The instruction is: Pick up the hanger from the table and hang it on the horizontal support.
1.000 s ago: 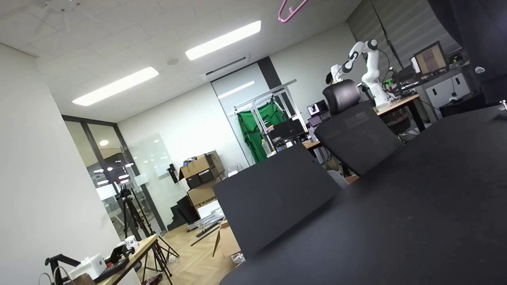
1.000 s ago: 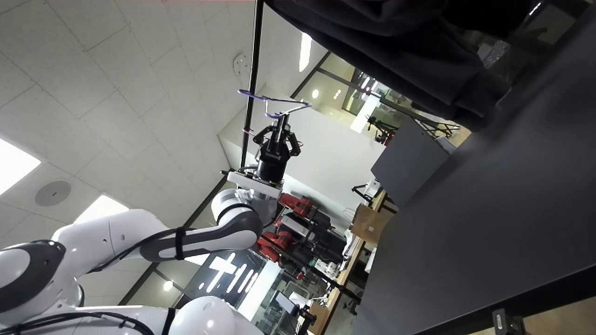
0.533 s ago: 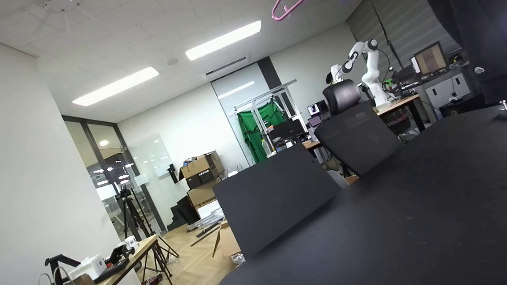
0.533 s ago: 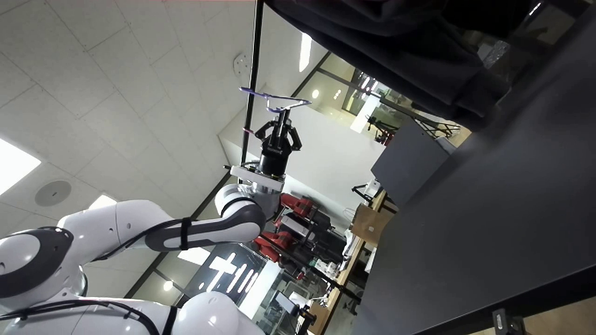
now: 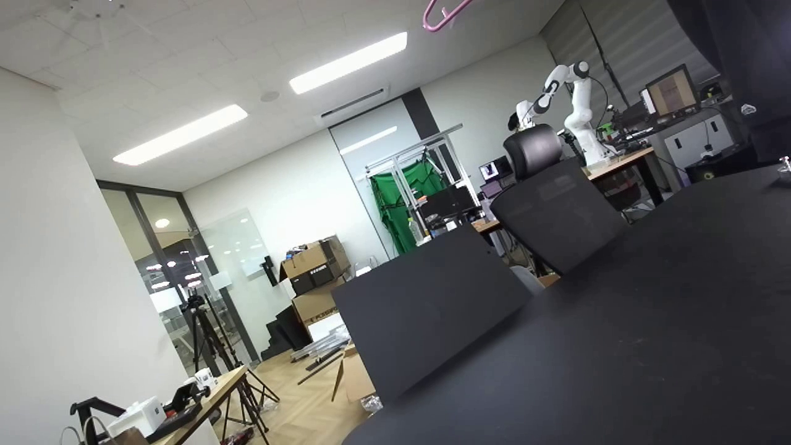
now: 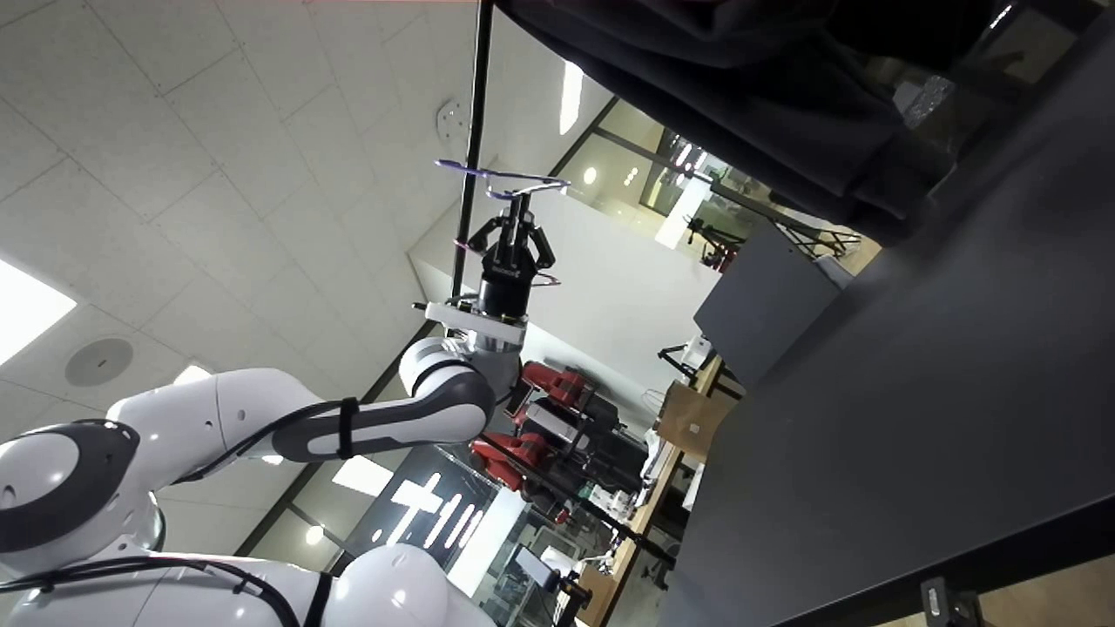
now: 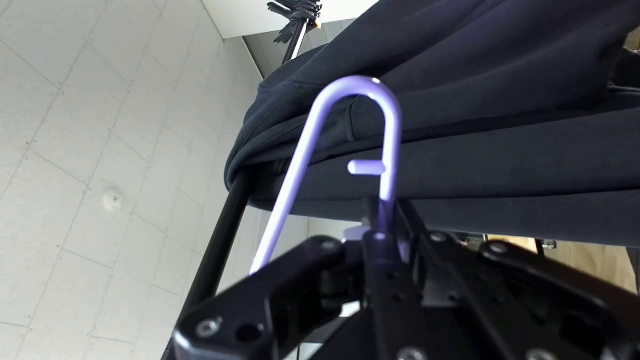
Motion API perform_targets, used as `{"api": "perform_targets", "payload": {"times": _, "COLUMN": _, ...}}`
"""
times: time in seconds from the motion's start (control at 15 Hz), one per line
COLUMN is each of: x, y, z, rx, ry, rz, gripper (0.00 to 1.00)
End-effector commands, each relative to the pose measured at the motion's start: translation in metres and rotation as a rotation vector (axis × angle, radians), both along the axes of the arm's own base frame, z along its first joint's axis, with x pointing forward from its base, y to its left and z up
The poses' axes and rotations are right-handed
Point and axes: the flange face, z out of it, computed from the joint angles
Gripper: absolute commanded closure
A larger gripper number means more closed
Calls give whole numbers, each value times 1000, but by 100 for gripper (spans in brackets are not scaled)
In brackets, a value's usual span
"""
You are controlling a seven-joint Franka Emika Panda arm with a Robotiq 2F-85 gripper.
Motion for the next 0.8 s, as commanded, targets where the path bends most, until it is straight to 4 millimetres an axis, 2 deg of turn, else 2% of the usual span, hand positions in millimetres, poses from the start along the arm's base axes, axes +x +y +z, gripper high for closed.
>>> {"api": "perform_targets", "payload": {"times": 0.0, "x": 10, "y": -5, "z": 8, "rx": -18, "ry": -26, "rz": -17, "gripper": 98}}
{"api": "perform_targets", "payload": {"times": 0.73, "x": 41, "y": -24, "z": 14, "rx": -22, "ry": -17, "rz": -31, "gripper": 98}}
